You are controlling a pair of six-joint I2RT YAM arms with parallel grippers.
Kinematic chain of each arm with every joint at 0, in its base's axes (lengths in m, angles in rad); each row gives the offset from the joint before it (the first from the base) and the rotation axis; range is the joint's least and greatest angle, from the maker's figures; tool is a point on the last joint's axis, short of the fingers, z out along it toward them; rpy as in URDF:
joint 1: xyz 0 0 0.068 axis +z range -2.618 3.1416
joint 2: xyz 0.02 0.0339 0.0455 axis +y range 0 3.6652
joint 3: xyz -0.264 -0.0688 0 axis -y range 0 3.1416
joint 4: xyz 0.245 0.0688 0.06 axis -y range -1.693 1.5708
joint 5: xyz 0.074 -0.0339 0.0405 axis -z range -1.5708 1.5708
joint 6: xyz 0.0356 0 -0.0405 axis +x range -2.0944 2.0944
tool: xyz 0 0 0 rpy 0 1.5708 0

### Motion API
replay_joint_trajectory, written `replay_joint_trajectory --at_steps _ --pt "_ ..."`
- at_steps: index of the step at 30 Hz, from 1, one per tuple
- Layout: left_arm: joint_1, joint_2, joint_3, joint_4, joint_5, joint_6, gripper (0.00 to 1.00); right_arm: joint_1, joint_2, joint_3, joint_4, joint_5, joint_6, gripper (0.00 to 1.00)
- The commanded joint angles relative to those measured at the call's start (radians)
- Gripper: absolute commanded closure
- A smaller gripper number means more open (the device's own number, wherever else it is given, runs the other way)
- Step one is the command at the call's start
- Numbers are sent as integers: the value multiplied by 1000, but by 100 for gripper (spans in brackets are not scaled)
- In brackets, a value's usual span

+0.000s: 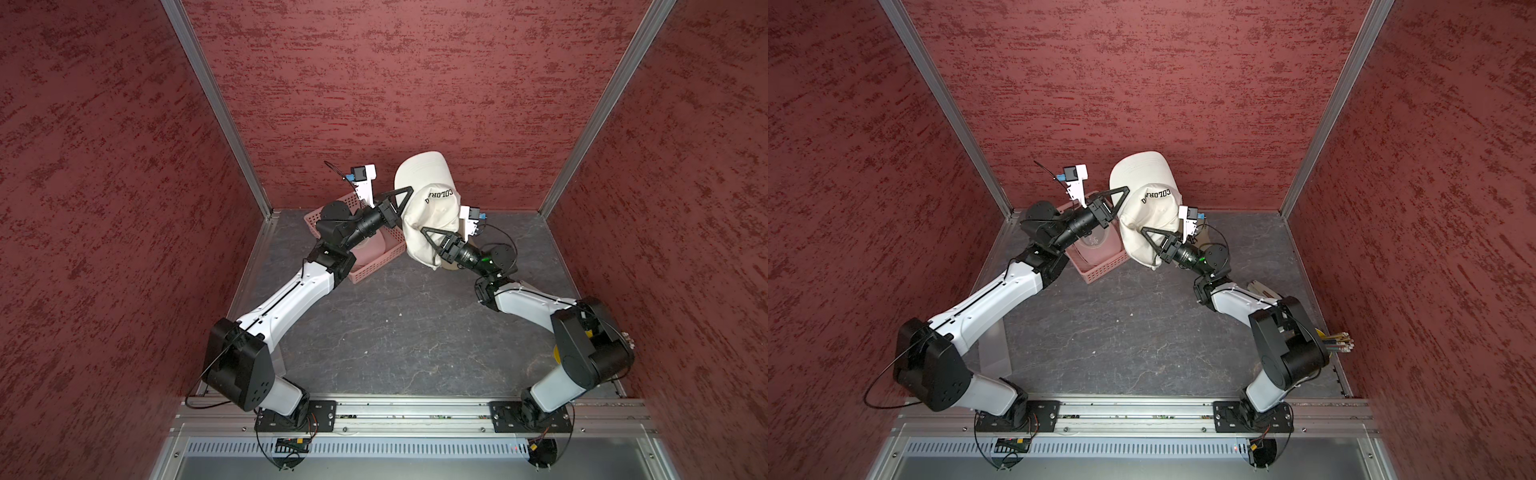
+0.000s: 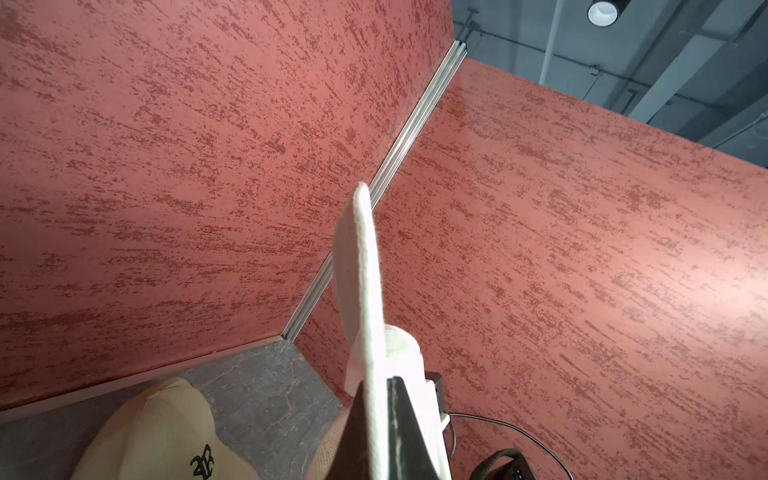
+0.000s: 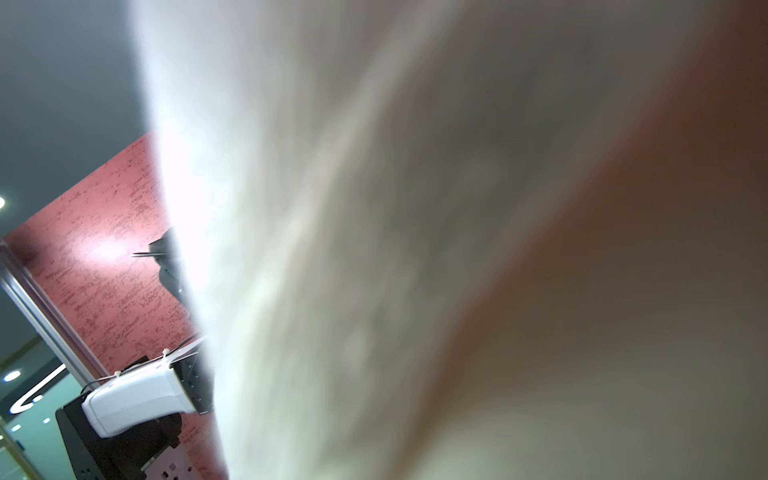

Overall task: Turn the baseball cap inside out
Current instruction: Turn over the baseball cap.

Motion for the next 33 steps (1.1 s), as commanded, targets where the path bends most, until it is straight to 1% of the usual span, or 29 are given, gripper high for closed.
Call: replay_joint_trajectory --at_steps 1,5,8,11,13,15,18,21,22,24,25,26,27,28,31,32,33 --pt "36 26 -17 40 19 -96 100 6 -88 28 145 -58 -23 86" --pt "36 49 -28 -5 16 -116 100 7 -138 54 145 -85 -34 88" --pt "41 74 -36 -51 9 -137 100 7 -143 90 144 -98 -21 88" --pt "39 111 -23 -139 30 -171 100 7 -143 134 115 -110 -31 88" --pt "25 138 -6 -201 61 -189 100 6 -170 158 87 -111 -50 88" --pt "0 159 -1 -252 98 -217 100 5 -177 192 16 -111 -91 88" --pt "-17 171 -39 -257 141 -324 100 2 -208 220 -120 -99 -196 87" --pt "-5 206 -87 -220 211 -491 100 -3 -222 263 -269 -96 -280 83" --pt "3 227 -110 -146 247 -577 100 -4 -222 277 -326 -88 -297 80" --pt "22 262 -169 86 281 -760 100 -5 -222 288 -438 -71 -319 72" --pt "36 273 -192 183 283 -839 100 -6 -226 282 -488 -62 -325 64" --pt "47 274 -197 233 282 -876 100 -6 -232 272 -545 -49 -327 55" --pt "59 266 -190 236 282 -873 100 -8 -239 261 -582 -47 -333 46" --pt "69 246 -171 174 281 -841 100 -9 -250 240 -620 -37 -340 40" --pt "88 172 -83 -60 256 -670 100 -9 -306 165 -723 11 -381 34" --pt "93 158 -61 -135 248 -639 100 -9 -330 140 -757 28 -402 34" --pt "101 147 -45 -165 242 -627 100 -9 -352 120 -789 43 -420 33"
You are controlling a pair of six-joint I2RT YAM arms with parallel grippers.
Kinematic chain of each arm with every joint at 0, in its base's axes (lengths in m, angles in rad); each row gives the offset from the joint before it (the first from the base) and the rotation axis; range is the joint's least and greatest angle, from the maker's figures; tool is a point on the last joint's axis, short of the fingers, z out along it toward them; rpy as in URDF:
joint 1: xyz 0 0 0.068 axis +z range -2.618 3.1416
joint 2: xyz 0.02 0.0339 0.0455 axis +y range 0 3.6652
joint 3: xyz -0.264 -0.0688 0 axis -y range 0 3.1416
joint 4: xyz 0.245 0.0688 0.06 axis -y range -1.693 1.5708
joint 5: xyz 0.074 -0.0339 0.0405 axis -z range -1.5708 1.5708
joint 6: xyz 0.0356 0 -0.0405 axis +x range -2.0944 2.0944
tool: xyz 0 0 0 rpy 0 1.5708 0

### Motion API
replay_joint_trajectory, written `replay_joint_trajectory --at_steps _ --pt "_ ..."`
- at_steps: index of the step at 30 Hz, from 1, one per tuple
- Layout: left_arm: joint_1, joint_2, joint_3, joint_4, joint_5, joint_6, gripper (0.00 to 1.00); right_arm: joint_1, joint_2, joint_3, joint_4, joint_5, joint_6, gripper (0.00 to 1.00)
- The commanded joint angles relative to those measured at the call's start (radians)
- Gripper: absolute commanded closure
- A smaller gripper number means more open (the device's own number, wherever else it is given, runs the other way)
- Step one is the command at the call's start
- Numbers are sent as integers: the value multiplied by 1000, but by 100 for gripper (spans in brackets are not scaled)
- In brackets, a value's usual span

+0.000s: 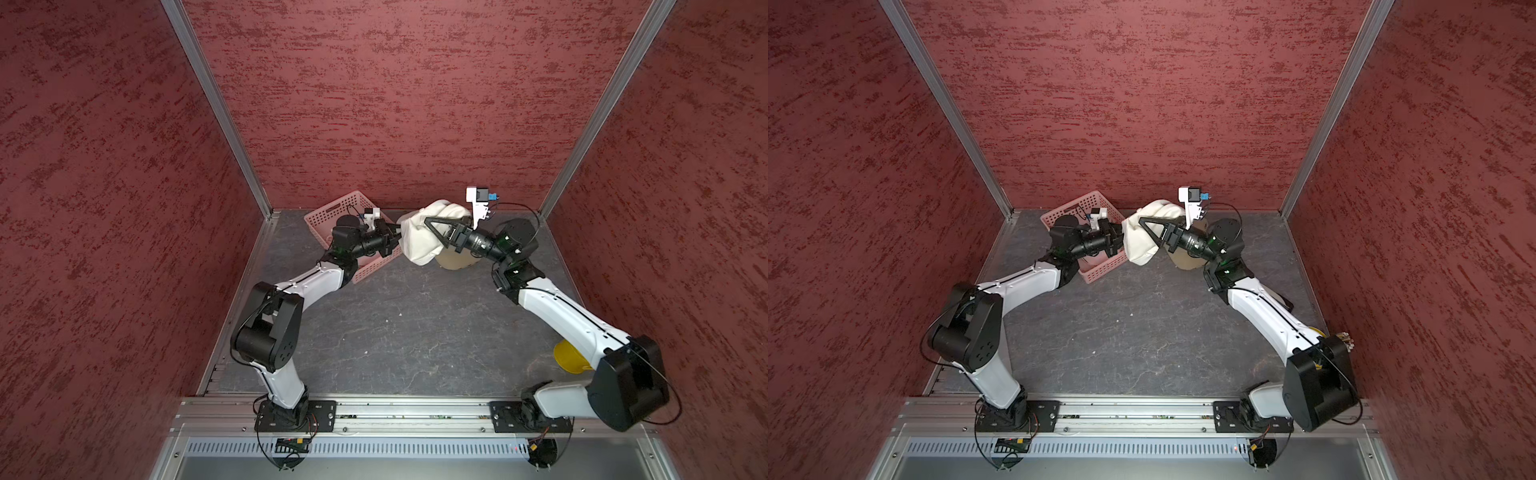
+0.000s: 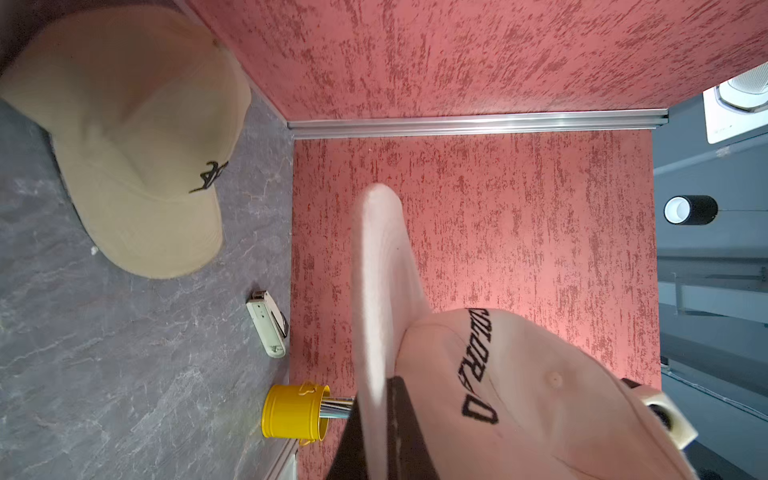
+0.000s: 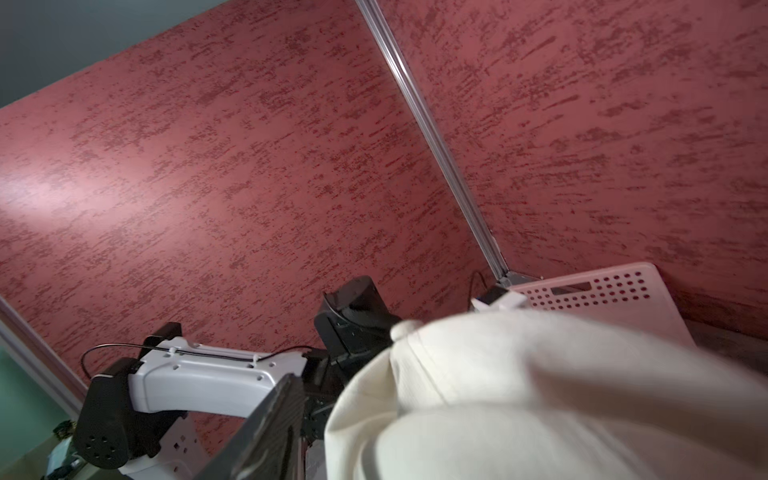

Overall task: Turn the baseball cap inside out
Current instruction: Turn over the baseball cap.

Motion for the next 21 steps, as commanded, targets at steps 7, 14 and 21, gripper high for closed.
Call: replay_joint_trajectory --at_steps 7,14,21 --pt "88 -128 113 -286 -90 167 100 -9 -211 -143 -403 205 -187 29" --pt "86 -208 220 -576 -298 350 100 -10 -263 -135 -629 334 -267 31" --pt "50 -264 280 -728 -538 410 100 33 -311 -36 -806 463 -384 31"
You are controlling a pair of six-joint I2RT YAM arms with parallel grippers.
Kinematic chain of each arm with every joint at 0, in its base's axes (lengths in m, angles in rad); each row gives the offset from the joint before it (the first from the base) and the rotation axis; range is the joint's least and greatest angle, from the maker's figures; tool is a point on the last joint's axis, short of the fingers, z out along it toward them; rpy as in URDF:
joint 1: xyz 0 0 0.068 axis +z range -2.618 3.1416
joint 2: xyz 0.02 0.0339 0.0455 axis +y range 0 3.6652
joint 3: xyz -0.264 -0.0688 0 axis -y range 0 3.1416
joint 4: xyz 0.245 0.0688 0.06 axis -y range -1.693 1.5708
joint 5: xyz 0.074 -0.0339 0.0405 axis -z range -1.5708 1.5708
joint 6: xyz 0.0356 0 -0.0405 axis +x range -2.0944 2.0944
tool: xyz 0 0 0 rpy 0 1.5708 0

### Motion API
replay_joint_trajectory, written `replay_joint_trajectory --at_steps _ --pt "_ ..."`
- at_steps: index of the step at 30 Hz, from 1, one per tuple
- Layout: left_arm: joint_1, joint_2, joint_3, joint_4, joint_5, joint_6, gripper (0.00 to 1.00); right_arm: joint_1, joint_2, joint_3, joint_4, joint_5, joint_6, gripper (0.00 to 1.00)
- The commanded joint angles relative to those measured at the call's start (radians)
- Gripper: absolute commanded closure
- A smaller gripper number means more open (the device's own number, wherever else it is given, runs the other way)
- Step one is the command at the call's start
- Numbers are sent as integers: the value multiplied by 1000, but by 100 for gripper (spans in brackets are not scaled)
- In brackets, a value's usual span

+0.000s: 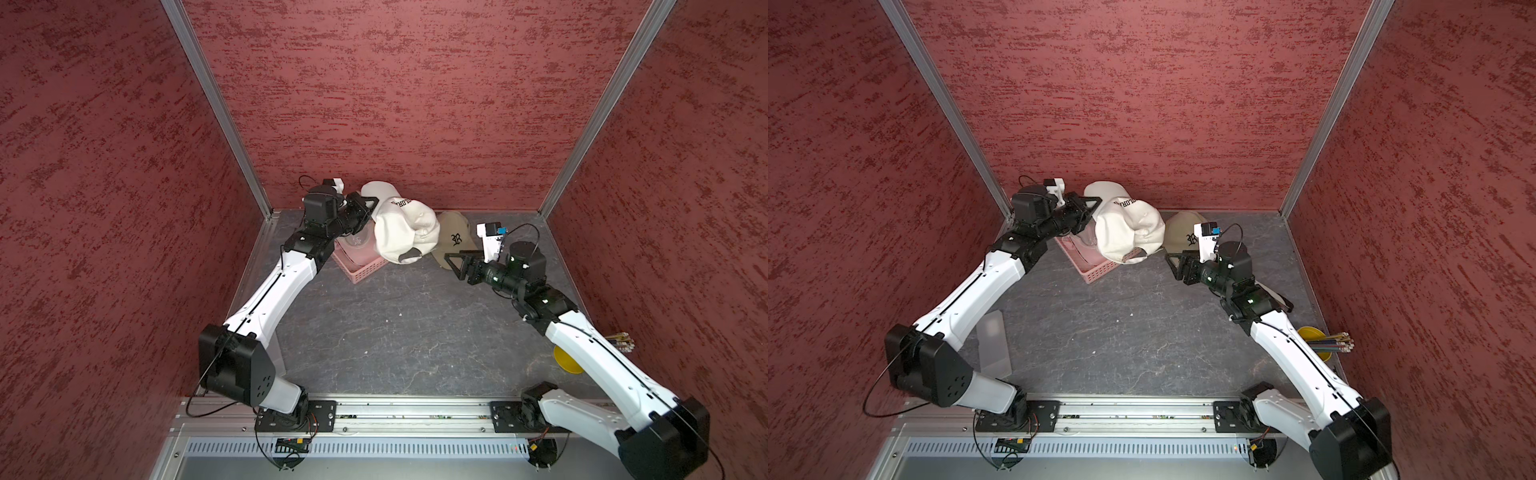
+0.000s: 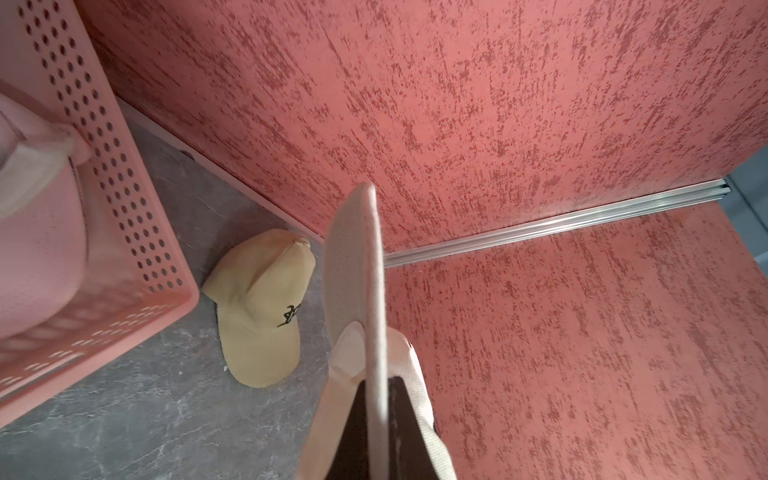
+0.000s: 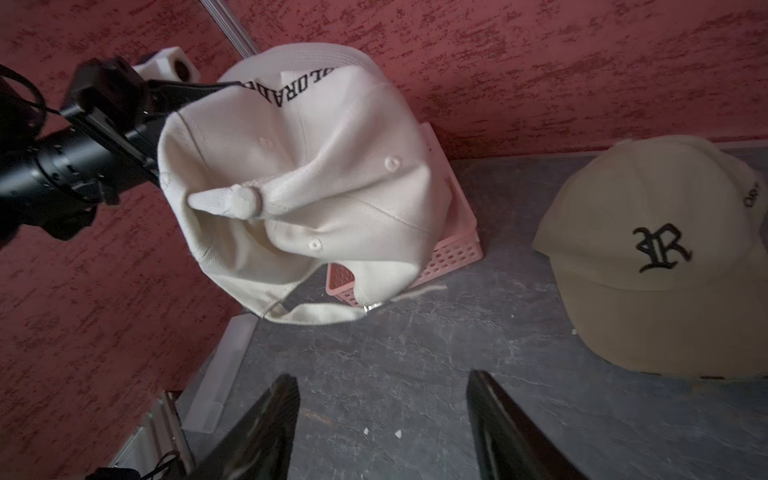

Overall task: Turn the baseball cap inside out
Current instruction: Turn over the baseball cap.

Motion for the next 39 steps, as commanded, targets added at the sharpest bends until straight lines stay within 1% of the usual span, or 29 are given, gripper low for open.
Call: replay_joint_trajectory --at_steps 1,3,5,7,9,13,16,19,23,26,28,30,32,34,36,39 --pt "-16 -27 47 -100 -171 59 100 46 -26 93 -100 110 -105 31" --pt "-32 -10 87 -149 -211 80 100 99 -19 104 -69 136 -144 30" --pt "-59 7 119 -186 -260 99 100 167 8 129 -29 187 -204 30" --pt "-89 31 153 -218 -306 117 100 256 57 168 21 288 -286 29" --pt "-122 59 199 -260 -366 143 100 320 112 211 72 352 -345 28" --pt "-197 92 254 -300 -491 186 100 395 243 315 137 452 -416 27" --pt "-224 110 280 -317 -518 198 100 404 303 345 196 540 -430 25" --pt "-242 113 292 -328 -533 211 100 402 320 346 238 584 -441 25" --pt "-255 106 286 -324 -537 210 100 393 353 388 188 580 -447 25" --pt "-266 108 293 -323 -494 212 100 381 374 397 182 579 -442 25" --pt "-273 102 287 -325 -459 210 100 357 382 393 182 548 -423 27" --pt "-275 93 271 -323 -433 200 100 329 391 390 174 504 -403 32" --pt "-275 75 248 -311 -433 197 100 305 395 388 162 454 -389 39" --pt "-274 58 232 -305 -454 204 100 291 395 378 159 421 -383 51" --pt "-264 42 219 -299 -463 210 100 279 391 362 159 390 -381 70" --pt "-243 21 204 -291 -453 202 100 257 373 336 156 367 -376 86"
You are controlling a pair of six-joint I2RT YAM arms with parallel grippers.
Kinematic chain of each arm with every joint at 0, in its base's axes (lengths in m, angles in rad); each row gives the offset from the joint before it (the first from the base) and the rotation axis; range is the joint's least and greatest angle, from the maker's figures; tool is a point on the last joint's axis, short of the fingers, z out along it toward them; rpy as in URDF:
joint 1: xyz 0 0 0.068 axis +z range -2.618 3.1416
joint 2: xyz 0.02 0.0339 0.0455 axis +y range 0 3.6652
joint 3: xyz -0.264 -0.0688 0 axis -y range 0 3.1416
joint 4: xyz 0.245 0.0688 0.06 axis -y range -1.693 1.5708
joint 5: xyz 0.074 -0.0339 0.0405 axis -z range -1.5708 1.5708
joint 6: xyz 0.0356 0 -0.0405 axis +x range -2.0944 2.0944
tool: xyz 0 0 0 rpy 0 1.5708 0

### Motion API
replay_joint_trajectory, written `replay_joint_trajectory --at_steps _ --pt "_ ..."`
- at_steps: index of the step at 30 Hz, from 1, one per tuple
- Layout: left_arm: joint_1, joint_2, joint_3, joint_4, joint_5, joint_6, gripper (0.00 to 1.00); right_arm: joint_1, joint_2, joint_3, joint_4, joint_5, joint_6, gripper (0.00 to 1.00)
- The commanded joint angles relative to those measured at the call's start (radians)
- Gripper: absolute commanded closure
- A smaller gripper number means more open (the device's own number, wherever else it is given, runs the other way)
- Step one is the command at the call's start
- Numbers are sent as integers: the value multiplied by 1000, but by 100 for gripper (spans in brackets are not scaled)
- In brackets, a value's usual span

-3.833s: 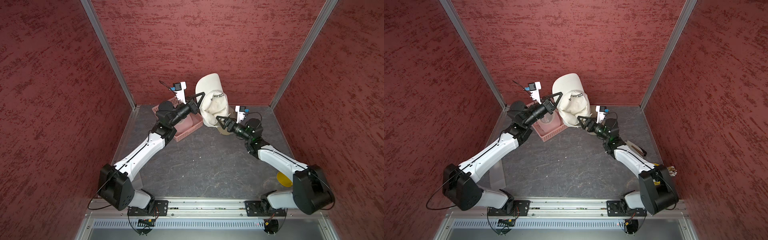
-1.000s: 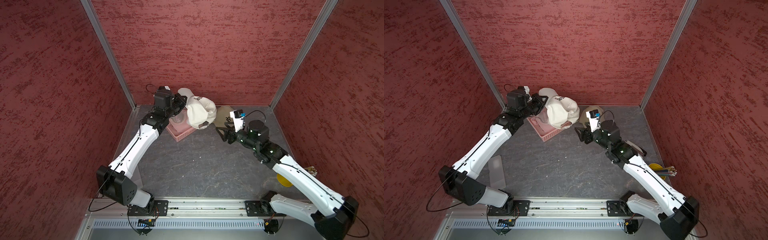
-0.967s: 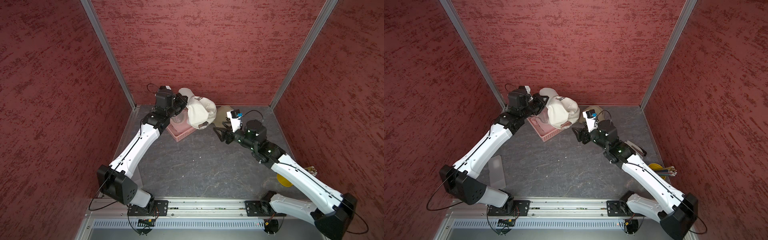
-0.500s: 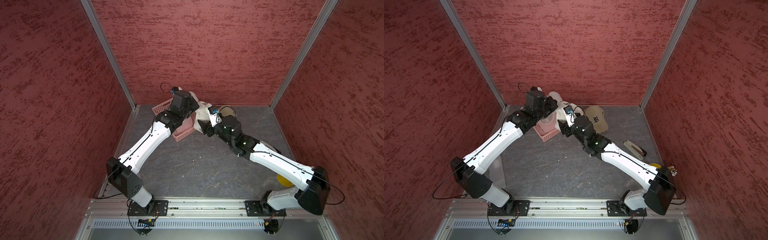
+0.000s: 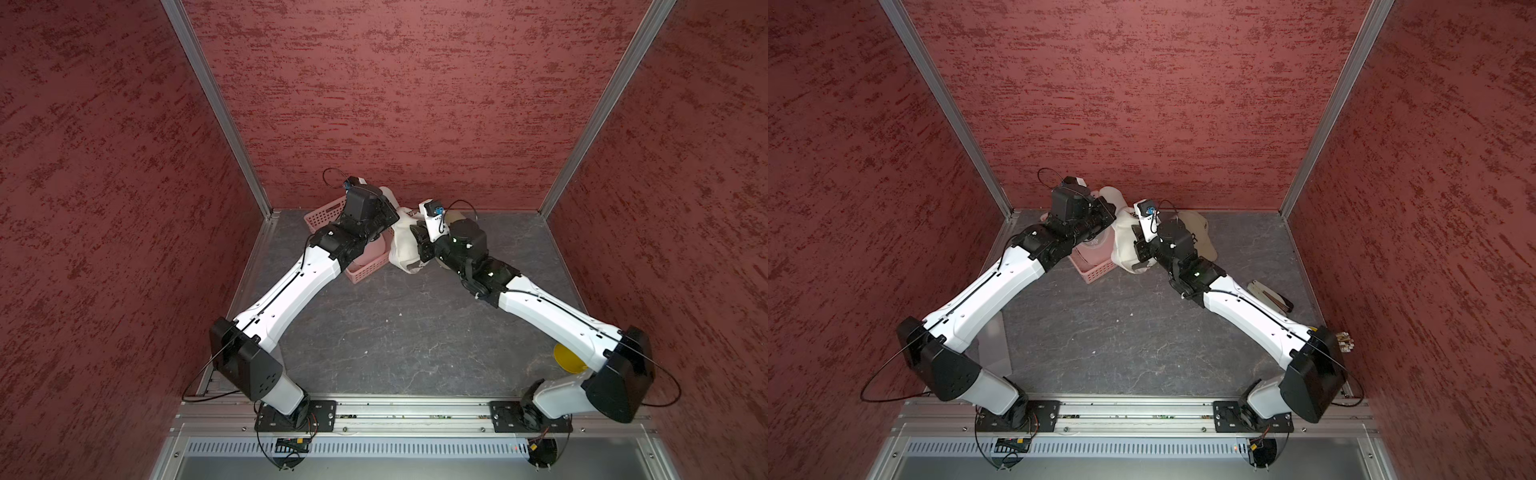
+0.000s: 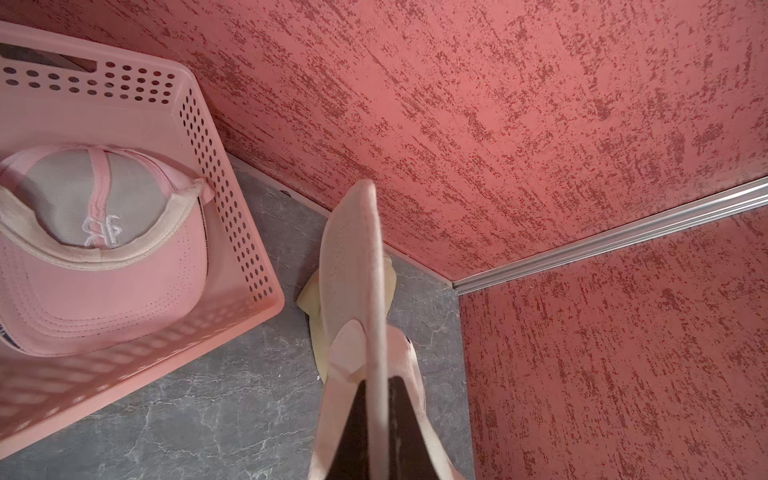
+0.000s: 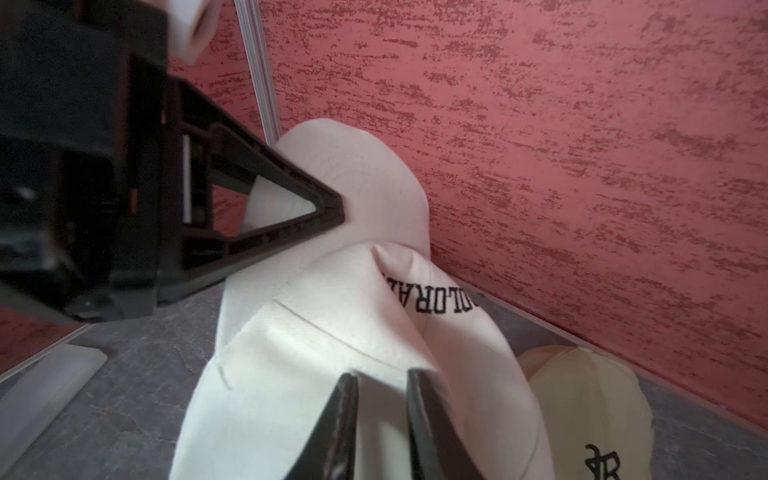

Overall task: Turn the baseball cap inside out
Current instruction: Turn over the baseball cap.

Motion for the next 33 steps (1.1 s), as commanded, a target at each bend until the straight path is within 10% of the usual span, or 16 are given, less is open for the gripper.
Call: replay_joint_trajectory --at_steps 1,6,10,12,24,33 --pt "20 -61 -20 43 31 6 100 -33 -20 -17 -4 -61 20 89" --pt "29 -85 -37 45 55 22 100 -106 -58 -71 -7 -158 61 95" --pt "32 -87 -39 27 21 64 100 -120 -113 -111 -11 -242 52 46" --pt "32 -90 -46 27 15 76 100 -123 -126 -115 -22 -287 58 37" --pt "27 -80 -42 -11 -78 64 100 -108 -154 -94 -38 -390 98 29" --pt "-18 50 137 -196 -151 -4 100 110 -35 -61 149 -117 -153 28"
